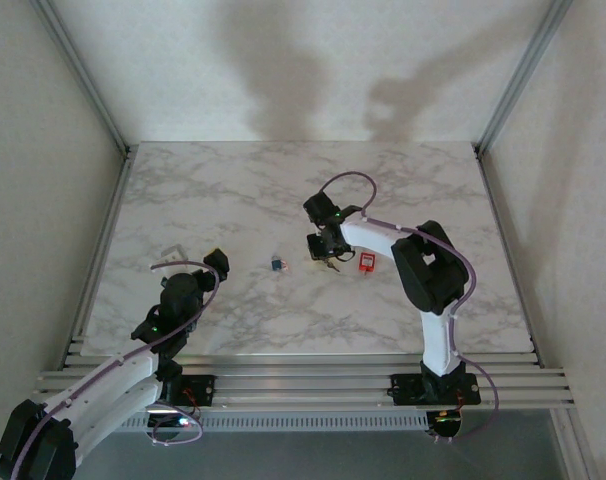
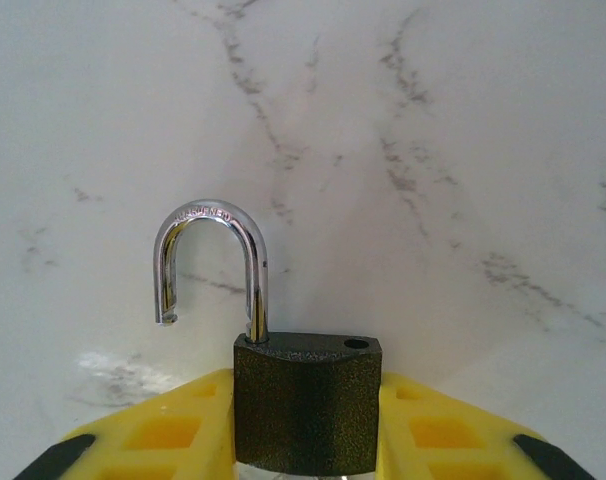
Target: Lock with the key
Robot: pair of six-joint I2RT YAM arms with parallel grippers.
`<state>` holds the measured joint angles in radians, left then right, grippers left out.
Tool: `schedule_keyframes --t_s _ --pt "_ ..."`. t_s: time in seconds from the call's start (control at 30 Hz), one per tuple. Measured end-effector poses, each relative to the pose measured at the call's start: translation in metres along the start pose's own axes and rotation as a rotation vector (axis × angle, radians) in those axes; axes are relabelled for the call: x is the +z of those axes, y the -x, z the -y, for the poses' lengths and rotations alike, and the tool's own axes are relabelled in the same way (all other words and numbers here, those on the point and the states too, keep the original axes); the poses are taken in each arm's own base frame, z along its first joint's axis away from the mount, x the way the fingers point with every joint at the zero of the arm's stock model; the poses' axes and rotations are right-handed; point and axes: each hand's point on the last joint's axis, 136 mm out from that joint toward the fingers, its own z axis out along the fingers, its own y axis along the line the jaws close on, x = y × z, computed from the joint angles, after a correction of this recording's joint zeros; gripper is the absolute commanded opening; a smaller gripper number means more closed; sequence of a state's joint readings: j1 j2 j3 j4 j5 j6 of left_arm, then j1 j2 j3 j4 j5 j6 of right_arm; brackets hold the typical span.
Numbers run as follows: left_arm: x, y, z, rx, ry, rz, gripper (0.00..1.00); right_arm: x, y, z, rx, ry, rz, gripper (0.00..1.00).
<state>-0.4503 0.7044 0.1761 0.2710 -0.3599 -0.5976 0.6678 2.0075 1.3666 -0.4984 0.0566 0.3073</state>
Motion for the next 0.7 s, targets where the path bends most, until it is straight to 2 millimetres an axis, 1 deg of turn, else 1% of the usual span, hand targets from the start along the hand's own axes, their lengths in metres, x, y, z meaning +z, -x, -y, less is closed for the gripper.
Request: schedule_keyframes --t_s 0.23,0.43,0.6,0.7 --pt "0.001 -0.002 0.0 0.003 0.0 -0.007 1.0 -0.009 -0.013 -0.012 0.01 0.084 -0.012 0.28" --pt "0.001 -0.004 0.002 0.006 -0.013 -0.018 0.99 -0.024 -0.011 -0.02 0.019 0.143 0.021 0.28" --pt "0.0 -0.007 0.007 0.006 -0.042 -0.041 1.0 -0.037 -0.013 -0.026 0.025 0.189 0.041 0.28" --pt "0.0 -0.01 0.013 0.003 -0.07 -0.056 0.99 -0.046 -0.012 -0.031 0.032 0.227 0.057 0.25"
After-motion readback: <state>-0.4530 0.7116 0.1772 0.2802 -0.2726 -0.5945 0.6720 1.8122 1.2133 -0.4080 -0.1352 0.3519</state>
